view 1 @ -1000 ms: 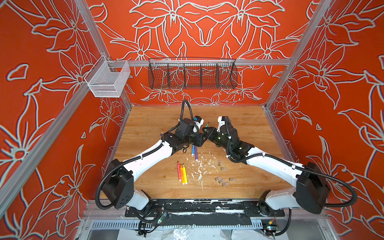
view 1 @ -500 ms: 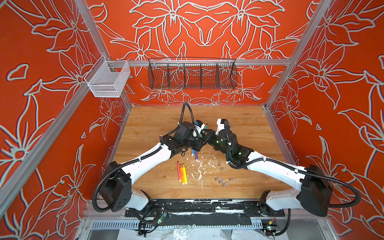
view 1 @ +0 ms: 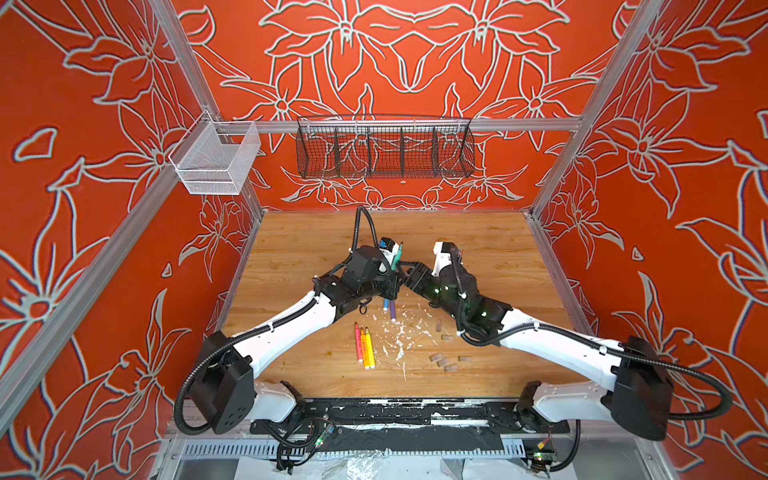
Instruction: Insert the pens into the pen caps
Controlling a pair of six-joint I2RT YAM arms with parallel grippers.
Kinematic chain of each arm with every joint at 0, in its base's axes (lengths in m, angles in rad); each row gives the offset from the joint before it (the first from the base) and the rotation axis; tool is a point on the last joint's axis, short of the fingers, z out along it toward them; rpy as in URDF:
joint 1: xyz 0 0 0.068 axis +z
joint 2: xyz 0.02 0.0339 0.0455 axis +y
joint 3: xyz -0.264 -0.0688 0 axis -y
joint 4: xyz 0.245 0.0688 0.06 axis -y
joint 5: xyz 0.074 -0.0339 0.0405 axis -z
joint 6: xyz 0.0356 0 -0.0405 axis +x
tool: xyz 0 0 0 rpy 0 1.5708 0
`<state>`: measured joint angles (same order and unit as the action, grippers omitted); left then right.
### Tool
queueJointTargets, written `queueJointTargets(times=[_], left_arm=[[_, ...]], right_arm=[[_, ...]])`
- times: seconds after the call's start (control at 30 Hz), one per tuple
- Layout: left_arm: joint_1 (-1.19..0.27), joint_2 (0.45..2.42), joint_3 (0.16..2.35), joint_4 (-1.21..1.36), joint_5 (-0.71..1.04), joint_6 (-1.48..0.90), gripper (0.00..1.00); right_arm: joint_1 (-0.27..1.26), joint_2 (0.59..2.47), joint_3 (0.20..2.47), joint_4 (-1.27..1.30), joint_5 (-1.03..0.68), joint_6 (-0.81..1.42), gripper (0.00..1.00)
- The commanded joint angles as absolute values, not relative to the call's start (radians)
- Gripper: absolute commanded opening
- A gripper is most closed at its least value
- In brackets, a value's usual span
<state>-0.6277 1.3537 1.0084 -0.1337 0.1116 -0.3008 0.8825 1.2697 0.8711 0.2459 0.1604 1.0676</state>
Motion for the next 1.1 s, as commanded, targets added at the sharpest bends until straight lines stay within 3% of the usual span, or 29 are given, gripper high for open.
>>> queueJointTargets(times=[0.0, 0.3, 0.47, 0.8, 0.9, 1.07], left_arm=[[-0.627, 1.31, 0.967, -0.019, 0.064, -0.331, 0.0], [-0.627, 1.301, 0.917, 0.085, 0.291, -0.233, 0.0], [-0.627, 1.287, 0.905, 0.099, 0.322, -0.225, 0.0], [-0.627, 1.281, 0.897, 0.112, 0.355, -0.216, 0.0], [-0.627, 1.283, 0.897, 0.112, 0.354, -0.214, 0.0], [-0.627, 1.282, 0.895, 0.112, 0.347, -0.217, 0.0]], right_arm=[[0.891, 1.189, 0.849, 0.182, 0.209, 1.014, 0.64], [0.876, 1.155, 0.913, 0.16, 0.165, 0.938, 0.66], [0.858, 1.19, 0.937, 0.142, 0.188, 0.97, 0.65], [0.826, 1.312, 1.043, 0.151, 0.091, 0.974, 0.53], [0.822, 1.349, 1.072, 0.153, 0.067, 0.977, 0.44], [0.822, 1.371, 1.094, 0.152, 0.045, 0.965, 0.16]])
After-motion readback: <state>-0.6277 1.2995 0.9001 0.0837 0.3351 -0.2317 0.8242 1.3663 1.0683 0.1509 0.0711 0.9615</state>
